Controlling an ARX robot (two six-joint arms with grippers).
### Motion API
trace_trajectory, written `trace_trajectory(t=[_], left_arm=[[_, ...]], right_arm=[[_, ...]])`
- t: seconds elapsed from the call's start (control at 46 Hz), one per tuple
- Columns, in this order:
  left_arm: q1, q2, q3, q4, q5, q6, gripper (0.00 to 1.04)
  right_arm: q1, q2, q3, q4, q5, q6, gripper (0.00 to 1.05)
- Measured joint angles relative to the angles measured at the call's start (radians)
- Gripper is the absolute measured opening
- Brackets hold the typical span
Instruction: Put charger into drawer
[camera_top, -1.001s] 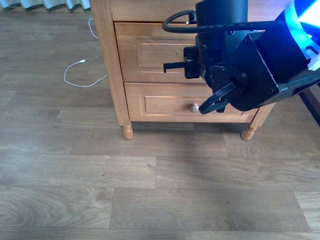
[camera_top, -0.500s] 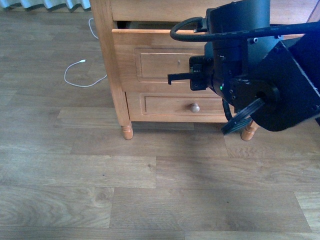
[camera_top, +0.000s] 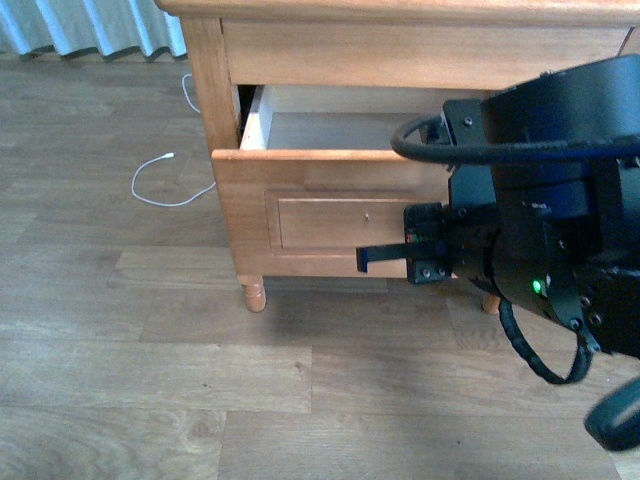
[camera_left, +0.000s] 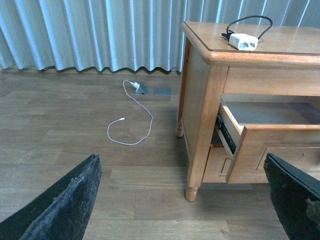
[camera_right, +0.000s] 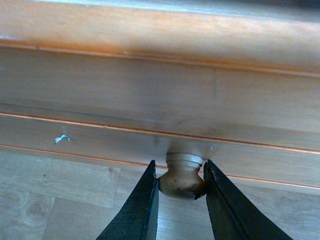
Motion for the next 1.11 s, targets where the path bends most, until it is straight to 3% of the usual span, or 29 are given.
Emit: trace_trajectory(t=[0.566,1.11], left_arm=[[0.0,0.0,0.0,0.0,0.0,0.0,0.99],[0.0,0.0,0.0,0.0,0.0,0.0,0.99]], right_arm=[[0.021,-0.128,-0.087,-0.175,-0.053,-0.002,0.22],[0.021,-0.257,-0.237,-0.182,-0.119,-0.012,0.21]])
